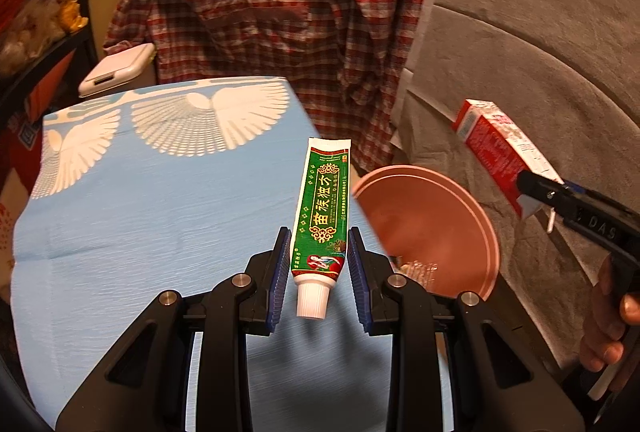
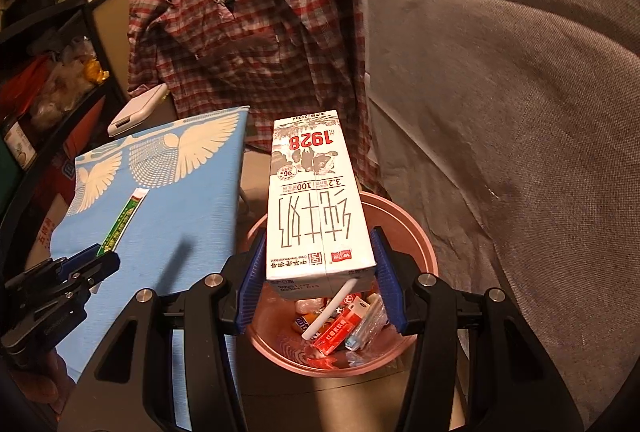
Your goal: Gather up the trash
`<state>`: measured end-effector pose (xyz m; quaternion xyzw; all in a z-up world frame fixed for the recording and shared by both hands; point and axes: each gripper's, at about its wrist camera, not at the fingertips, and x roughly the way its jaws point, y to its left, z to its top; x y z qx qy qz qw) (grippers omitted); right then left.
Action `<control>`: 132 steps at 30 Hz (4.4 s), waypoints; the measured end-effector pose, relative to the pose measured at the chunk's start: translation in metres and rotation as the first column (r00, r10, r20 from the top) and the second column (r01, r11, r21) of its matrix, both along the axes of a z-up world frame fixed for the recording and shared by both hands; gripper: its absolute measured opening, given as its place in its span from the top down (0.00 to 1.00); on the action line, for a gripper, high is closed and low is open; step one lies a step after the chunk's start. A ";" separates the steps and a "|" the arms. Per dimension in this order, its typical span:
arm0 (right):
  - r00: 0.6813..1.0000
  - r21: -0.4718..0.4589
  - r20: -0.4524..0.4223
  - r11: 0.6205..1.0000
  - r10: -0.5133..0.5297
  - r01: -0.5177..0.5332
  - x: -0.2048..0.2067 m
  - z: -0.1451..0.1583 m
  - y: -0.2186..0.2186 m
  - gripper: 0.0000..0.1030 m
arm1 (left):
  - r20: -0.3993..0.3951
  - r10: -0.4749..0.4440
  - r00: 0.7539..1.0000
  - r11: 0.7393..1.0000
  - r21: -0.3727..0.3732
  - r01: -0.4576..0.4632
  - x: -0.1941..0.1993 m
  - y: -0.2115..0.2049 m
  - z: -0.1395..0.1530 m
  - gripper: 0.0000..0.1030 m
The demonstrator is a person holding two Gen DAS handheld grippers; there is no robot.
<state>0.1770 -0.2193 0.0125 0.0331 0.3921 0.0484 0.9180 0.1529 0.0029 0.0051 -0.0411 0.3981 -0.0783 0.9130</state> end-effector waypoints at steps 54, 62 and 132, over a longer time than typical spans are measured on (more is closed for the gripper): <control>0.986 0.035 0.164 0.999 -0.009 0.004 -0.091 0.056 -0.025 0.40 | 0.096 -0.040 0.995 0.999 -0.007 0.041 -0.064 -0.036 0.042 0.69; 0.970 -0.031 0.242 0.999 -0.006 0.014 -0.150 0.071 -0.032 0.21 | 0.131 0.037 0.991 0.999 -0.037 -0.033 -0.126 -0.028 0.053 0.59; 0.980 -0.159 0.195 0.985 -0.038 0.070 -0.181 0.029 -0.050 0.05 | 0.127 0.134 0.983 0.990 0.012 -0.137 -0.178 -0.053 0.015 0.08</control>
